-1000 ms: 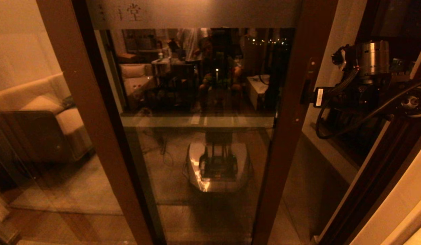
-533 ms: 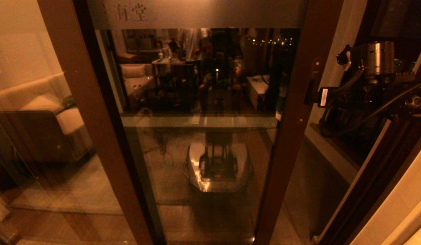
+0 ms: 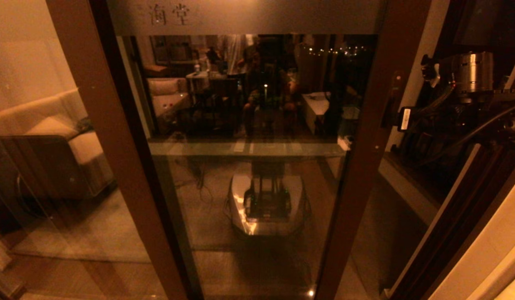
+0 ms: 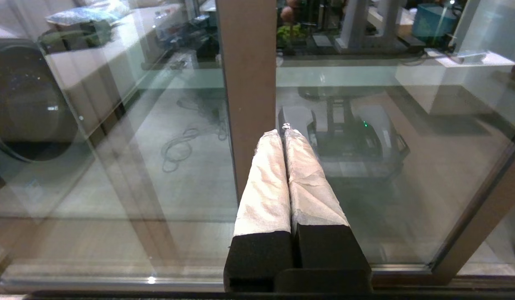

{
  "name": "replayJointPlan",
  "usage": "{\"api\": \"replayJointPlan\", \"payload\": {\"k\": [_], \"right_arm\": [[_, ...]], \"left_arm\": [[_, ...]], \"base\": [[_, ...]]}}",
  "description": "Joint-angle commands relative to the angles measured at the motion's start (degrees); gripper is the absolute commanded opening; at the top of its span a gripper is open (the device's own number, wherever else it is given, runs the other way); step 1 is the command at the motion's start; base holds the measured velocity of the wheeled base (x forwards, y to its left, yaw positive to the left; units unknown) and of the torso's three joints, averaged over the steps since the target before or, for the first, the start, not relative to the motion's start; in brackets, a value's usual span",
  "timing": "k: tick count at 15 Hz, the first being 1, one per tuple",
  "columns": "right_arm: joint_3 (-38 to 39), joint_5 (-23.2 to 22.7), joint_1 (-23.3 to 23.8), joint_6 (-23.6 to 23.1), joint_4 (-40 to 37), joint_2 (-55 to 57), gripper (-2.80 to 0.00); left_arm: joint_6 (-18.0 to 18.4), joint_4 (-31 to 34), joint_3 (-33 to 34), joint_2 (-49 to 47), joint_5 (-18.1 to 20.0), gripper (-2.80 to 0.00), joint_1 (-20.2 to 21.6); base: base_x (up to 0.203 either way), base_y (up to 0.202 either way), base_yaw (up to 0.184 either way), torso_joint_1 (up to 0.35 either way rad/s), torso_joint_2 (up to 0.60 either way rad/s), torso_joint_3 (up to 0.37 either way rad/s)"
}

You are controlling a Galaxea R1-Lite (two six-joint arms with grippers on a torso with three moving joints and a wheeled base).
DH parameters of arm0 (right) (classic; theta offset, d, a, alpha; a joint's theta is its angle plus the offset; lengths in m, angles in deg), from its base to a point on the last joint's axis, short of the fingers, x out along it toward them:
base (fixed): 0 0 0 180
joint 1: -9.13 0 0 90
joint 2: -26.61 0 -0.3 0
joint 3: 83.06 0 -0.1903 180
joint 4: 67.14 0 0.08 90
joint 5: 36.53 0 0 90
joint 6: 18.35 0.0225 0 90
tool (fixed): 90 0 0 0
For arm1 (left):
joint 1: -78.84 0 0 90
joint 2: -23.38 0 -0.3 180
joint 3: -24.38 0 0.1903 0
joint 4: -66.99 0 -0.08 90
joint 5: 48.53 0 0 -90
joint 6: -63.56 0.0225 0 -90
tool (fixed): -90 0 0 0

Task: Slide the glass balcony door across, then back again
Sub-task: Close the slid door

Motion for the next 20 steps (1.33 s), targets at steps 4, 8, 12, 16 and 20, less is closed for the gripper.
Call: {"api": "replayJointPlan", "payload": {"k": [4, 8, 12, 16, 20], "right_arm": [[1.3, -1.7, 2.5, -0.1, 0.5, -1.3, 0.0], [3.0, -3.6, 5.1, -0.1, 0.8, -2.3, 0.0], [5.9, -6.1, 8.9, -0.2, 3.8, -3.0, 0.0], [6.2, -8.5, 12.8, -1.2, 3.9, -3.2, 0.0], [8.2, -10.2, 13.9, -1.2, 3.9, -7.1, 0.0]], "left_arm": [[0.0, 0.0, 1.2, 0.0, 0.0, -2.8, 0.0], [0.0, 0.0, 1.2, 0.0, 0.0, -2.8, -0.1], [0.0, 0.0, 1.2, 0.0, 0.0, -2.8, 0.0], [0.0, 0.0, 1.2, 0.0, 0.0, -2.8, 0.0], [0.0, 0.0, 1.2, 0.0, 0.1, -2.8, -0.1]], "base": [[0.0, 0.0, 0.0, 0.0, 0.0, 0.0], [0.0, 0.0, 0.0, 0.0, 0.0, 0.0], [0.0, 0.0, 0.0, 0.0, 0.0, 0.0], [0.0, 0.0, 0.0, 0.0, 0.0, 0.0], [0.0, 0.0, 0.0, 0.0, 0.0, 0.0]]}}
